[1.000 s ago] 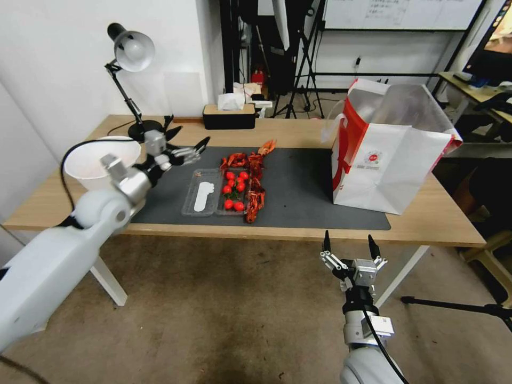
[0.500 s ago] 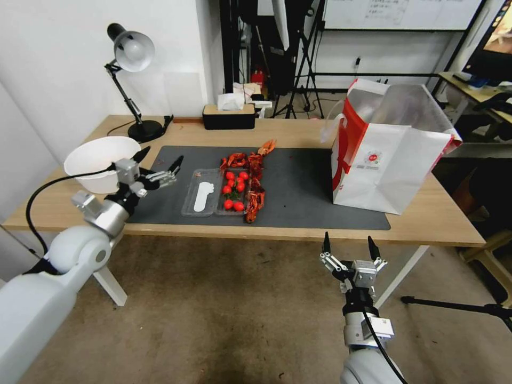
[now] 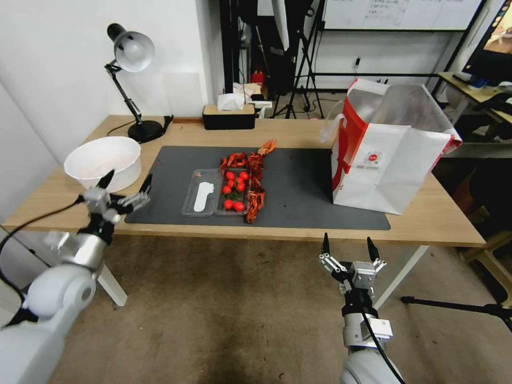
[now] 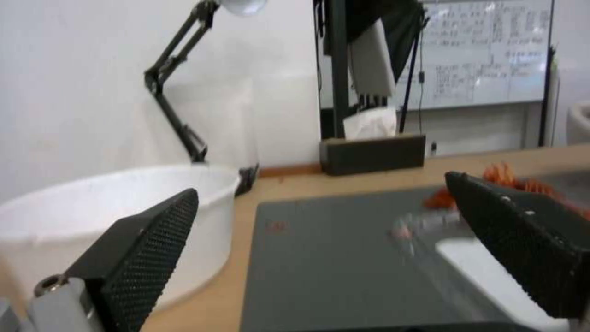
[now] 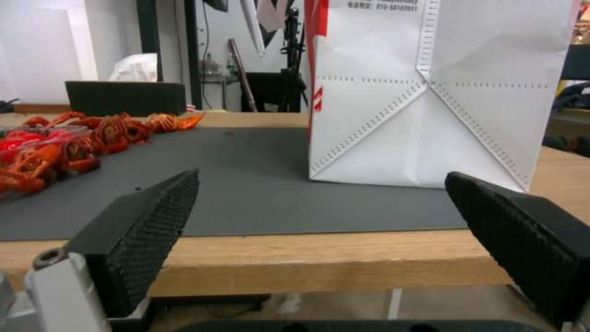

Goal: Pick up the trash from the table and place it into the takeout bag.

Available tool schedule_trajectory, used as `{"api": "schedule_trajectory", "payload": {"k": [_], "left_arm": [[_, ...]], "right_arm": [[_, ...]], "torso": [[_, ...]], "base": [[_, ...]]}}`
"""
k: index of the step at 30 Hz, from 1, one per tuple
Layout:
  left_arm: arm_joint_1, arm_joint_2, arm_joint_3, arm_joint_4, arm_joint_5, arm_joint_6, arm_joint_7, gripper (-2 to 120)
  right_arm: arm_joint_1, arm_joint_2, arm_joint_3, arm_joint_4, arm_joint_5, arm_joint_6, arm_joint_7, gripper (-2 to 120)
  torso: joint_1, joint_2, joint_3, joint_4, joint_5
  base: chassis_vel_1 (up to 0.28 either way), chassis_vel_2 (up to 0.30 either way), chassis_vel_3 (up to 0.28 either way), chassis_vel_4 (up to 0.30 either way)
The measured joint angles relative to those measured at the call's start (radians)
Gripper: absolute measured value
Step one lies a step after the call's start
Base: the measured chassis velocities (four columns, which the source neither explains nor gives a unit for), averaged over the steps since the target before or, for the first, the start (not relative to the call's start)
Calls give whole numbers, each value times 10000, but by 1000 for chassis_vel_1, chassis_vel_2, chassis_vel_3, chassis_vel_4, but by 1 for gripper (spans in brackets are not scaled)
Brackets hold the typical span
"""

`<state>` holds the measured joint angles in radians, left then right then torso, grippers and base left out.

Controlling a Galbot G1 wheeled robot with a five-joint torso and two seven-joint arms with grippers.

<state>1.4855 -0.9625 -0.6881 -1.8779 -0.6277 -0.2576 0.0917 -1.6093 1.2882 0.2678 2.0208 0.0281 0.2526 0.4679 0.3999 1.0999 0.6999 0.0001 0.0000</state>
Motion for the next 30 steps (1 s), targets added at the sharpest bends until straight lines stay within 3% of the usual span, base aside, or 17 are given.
{"api": "schedule_trajectory", "payload": {"k": [9,30], "left_arm": [[1111,-623,-240,62,634,-958,348,100],[1516,-943,-50,680,1020,-1695,919,100]], "right_arm": [[27,13,-43,-88,-8,5,-5,100],[81,19,-49,-166,-12,8,-31,100]], "torso": [[0,0,0,-2,2],[2,0,1,-1,0]], "base": [[0,0,0,0],[0,0,0,0]]}}
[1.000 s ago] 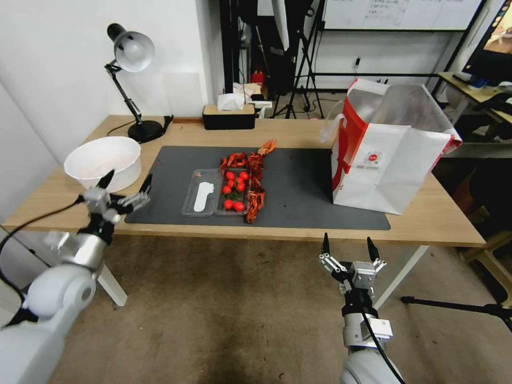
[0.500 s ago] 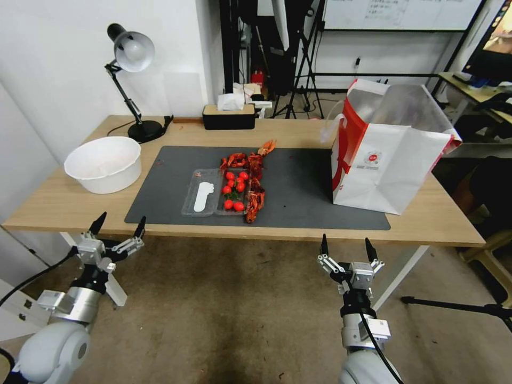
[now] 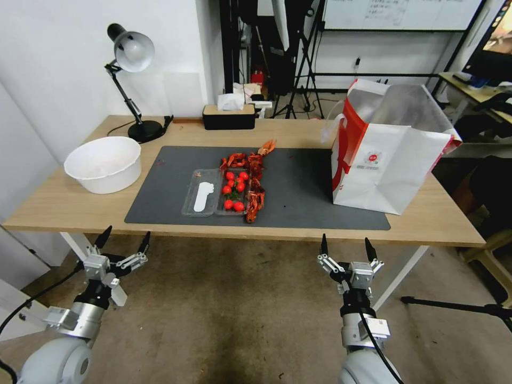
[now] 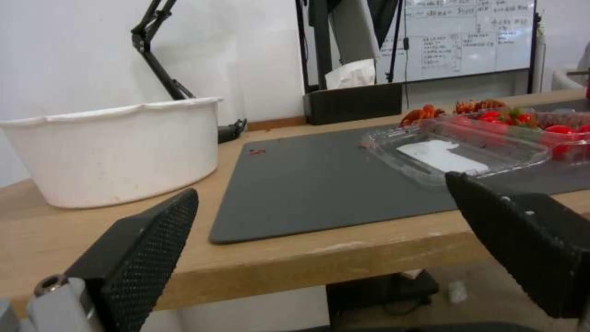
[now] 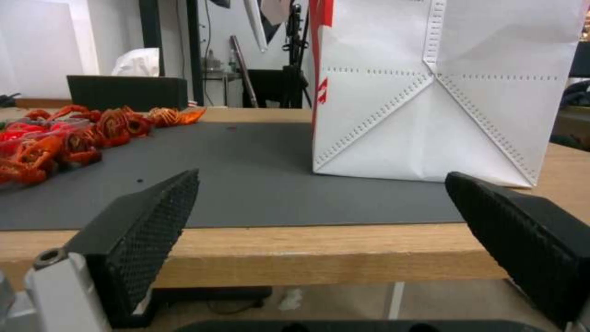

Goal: Pick up the trash from the table and place it into the takeout bag.

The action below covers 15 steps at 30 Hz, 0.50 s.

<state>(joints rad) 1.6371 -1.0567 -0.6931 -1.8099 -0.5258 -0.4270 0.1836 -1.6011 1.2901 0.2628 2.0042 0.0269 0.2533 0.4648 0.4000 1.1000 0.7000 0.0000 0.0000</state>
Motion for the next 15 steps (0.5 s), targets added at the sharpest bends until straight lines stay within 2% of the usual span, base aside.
{"api": "schedule_trajectory", "payload": {"k": [15], "left_arm": [[-78,48,13,-24,28,13,21,100]], "right_arm": [[-6,30,-29,-9,-38,-6,-26,100]], "torso": [[-1,0,0,-1,0]], "base": [[0,0,0,0]]}}
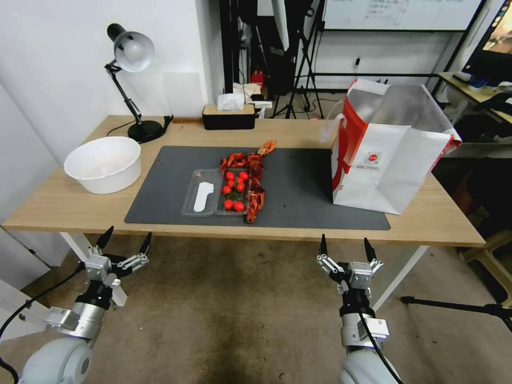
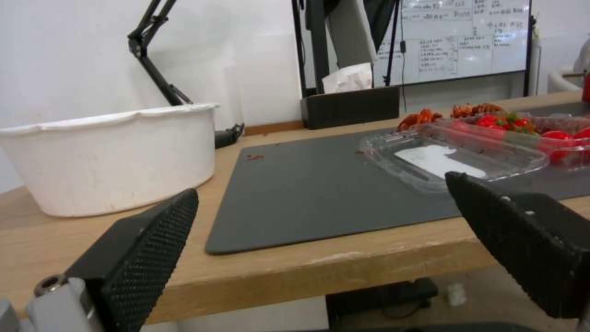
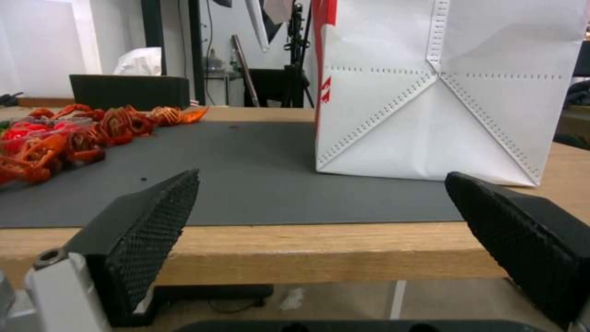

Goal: Pick up the trash from the table and place it into the takeout bag.

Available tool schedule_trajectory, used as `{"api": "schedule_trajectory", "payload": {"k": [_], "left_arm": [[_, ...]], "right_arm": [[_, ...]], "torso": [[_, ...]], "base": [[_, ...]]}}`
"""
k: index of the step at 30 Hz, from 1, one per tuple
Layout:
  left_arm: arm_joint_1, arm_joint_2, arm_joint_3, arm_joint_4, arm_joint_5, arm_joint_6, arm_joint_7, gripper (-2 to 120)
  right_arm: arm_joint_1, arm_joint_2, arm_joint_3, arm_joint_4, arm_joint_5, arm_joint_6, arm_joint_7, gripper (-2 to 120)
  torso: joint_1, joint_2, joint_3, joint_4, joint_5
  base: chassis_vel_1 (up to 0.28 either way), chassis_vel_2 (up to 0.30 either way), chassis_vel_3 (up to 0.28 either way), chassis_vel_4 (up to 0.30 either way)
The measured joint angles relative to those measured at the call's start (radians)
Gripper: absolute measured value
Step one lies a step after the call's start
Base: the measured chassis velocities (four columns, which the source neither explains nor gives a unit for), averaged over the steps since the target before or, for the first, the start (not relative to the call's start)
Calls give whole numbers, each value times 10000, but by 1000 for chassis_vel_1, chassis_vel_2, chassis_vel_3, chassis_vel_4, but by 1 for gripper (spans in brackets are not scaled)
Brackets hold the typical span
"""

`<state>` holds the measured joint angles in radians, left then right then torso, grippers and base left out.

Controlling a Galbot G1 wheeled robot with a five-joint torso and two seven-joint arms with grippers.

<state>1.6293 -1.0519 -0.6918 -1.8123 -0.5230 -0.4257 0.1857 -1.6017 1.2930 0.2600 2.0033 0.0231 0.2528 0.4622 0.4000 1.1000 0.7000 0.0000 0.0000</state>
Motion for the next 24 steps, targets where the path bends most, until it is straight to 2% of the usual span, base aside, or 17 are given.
{"api": "schedule_trajectory", "payload": {"k": [24], "left_arm": [[-2,0,3,-18,22,19,-19,100]], "right_arm": [[-2,6,-2,-4,-10,14,-1,100]], "torso": [[0,0,0,0,0]], "base": [[0,0,0,0]]}}
